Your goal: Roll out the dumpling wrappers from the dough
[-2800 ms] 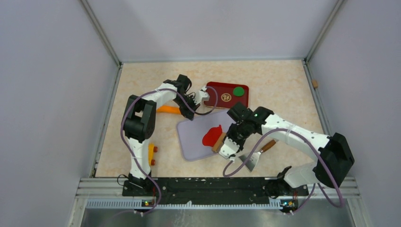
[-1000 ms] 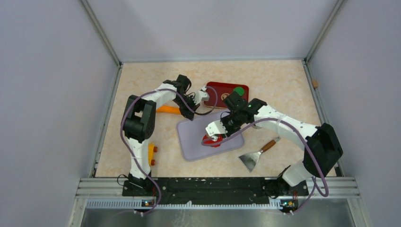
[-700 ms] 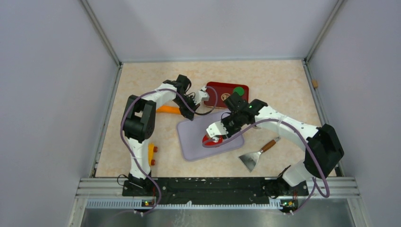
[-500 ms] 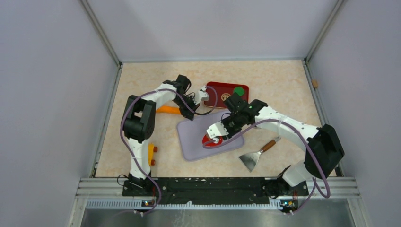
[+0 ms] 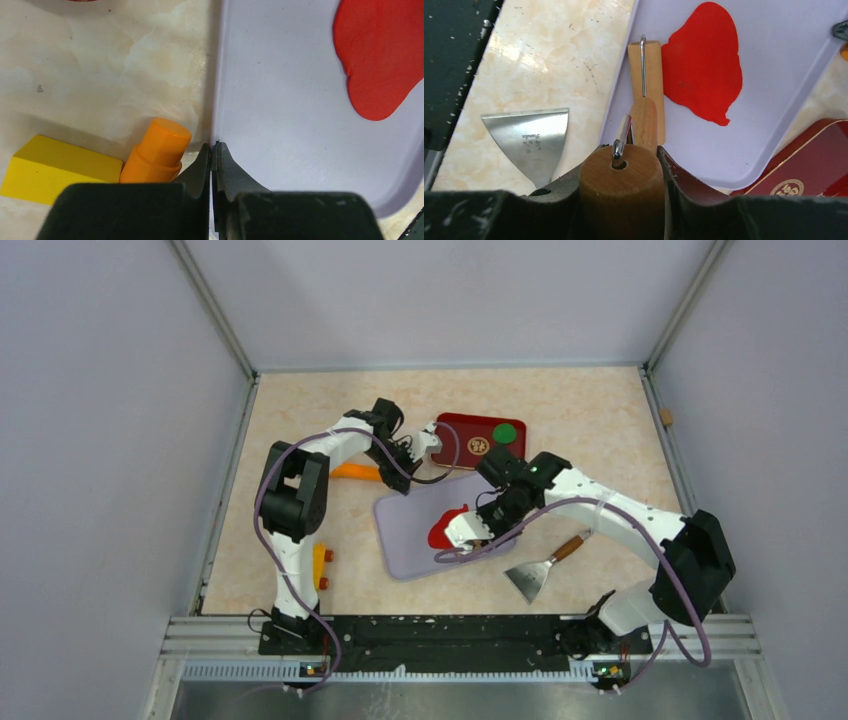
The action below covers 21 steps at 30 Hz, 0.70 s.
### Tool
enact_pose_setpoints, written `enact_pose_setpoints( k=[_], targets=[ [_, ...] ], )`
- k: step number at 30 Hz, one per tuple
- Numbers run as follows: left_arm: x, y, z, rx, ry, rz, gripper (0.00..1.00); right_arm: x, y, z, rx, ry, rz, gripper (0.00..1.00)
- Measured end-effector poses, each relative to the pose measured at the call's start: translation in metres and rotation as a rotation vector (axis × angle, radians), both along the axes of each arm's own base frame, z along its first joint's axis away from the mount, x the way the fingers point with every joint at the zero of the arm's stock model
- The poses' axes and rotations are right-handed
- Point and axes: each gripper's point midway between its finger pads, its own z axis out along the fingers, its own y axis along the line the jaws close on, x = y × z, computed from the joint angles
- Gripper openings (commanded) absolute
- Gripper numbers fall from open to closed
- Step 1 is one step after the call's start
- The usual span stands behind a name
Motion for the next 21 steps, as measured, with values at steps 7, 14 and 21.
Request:
enact_pose_setpoints(
  k=[7,14,21],
  targets=[
    [0.000,0.000,0.000,0.000,0.002,0.004,0.00,-0.009,-0.003,0.001,-0.022,0.029,-0.010,0.00],
    [0.000,0.000,0.000,-0.003,-0.001,0.007,0.00,-0.002,-0.009,0.023,-0.013,0.195,-0.260,0.00],
    [0.000,0.000,0.000,-0.009,0.001,0.018,0.00,0.016,-0.003,0.062,0.147,0.493,-0.747,0.00]
  ],
)
